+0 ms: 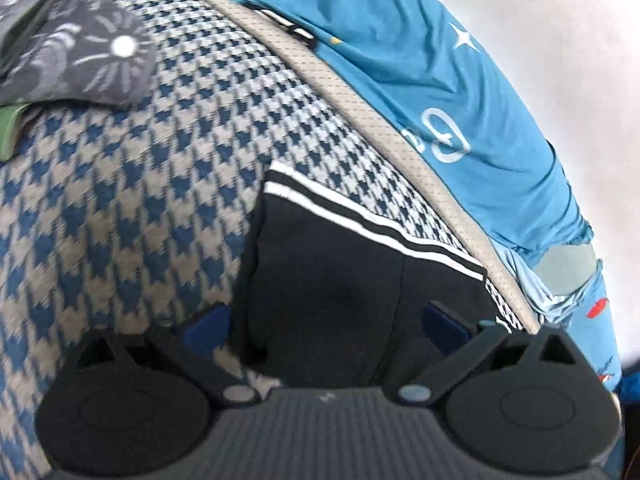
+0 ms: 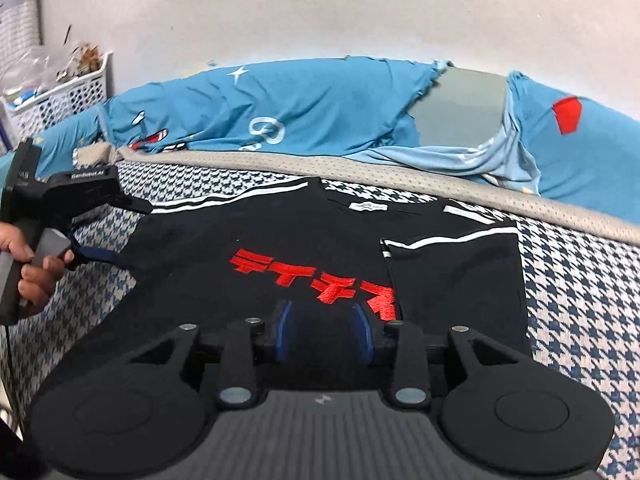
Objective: Fold clothes
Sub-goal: 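Withdraw the right gripper while the left gripper moves to the other striped sleeve, then pinch the white-striped sleeve edge with the left gripper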
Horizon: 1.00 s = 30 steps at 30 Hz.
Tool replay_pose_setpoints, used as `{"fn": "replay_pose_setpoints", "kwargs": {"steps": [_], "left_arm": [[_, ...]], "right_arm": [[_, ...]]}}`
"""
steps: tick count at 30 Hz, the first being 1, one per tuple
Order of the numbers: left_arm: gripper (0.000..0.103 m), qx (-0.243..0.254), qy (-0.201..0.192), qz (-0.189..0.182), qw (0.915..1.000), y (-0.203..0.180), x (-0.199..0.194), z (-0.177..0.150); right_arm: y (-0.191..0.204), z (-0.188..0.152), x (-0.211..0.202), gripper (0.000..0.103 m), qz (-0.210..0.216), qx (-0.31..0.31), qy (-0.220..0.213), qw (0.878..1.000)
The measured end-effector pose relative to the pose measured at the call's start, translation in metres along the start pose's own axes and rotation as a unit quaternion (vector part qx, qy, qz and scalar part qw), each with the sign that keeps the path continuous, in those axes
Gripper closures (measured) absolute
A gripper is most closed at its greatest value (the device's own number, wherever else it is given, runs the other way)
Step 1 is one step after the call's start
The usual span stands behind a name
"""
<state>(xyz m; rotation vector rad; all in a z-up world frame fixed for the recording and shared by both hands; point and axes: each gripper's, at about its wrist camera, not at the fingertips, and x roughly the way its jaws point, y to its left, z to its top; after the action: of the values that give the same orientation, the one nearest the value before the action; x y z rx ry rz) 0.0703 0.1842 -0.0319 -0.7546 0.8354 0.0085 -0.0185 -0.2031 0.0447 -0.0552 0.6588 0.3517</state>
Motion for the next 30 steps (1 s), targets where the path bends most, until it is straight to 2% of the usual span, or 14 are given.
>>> {"fn": "replay_pose_setpoints", "kwargs": {"steps": [5,7,9,14,18,22,26,30], "left_arm": [[0.003,0.015,0.0,-0.019,0.9997,0.0,0.008,0.009],[0.006,0.022,-0.002,-0.024,0.9995,0.0,0.01,0.012],[0.016,0.026,-0.005,-0.024,0.9994,0.001,0.011,0.014],[0.03,0.035,-0.011,-0.023,0.9991,0.003,0.012,0.018],[0.055,0.028,-0.016,-0.015,0.9994,0.007,0.009,0.019],[0.065,0.029,-0.018,-0.011,0.9994,0.006,0.008,0.018],[0.082,0.032,-0.021,0.002,0.9993,0.002,0.008,0.017],[0.087,0.033,-0.02,-0.003,0.9993,-0.002,0.01,0.016]], "right_arm": [[-0.004,0.001,0.0,0.07,-0.003,0.005,-0.005,1.0],[-0.005,0.001,0.001,0.07,-0.003,0.005,-0.004,1.0],[-0.005,0.0,0.002,0.07,-0.005,0.004,-0.002,1.0],[-0.006,0.001,0.004,0.07,-0.003,0.003,-0.002,1.0],[-0.006,0.001,0.006,0.07,-0.001,0.008,-0.002,1.0],[-0.006,0.002,0.007,0.07,-0.001,0.009,-0.004,1.0],[-0.007,0.001,0.007,0.07,-0.004,0.011,-0.004,1.0],[-0.009,0.001,0.006,0.07,-0.006,0.015,-0.005,1.0]]}}
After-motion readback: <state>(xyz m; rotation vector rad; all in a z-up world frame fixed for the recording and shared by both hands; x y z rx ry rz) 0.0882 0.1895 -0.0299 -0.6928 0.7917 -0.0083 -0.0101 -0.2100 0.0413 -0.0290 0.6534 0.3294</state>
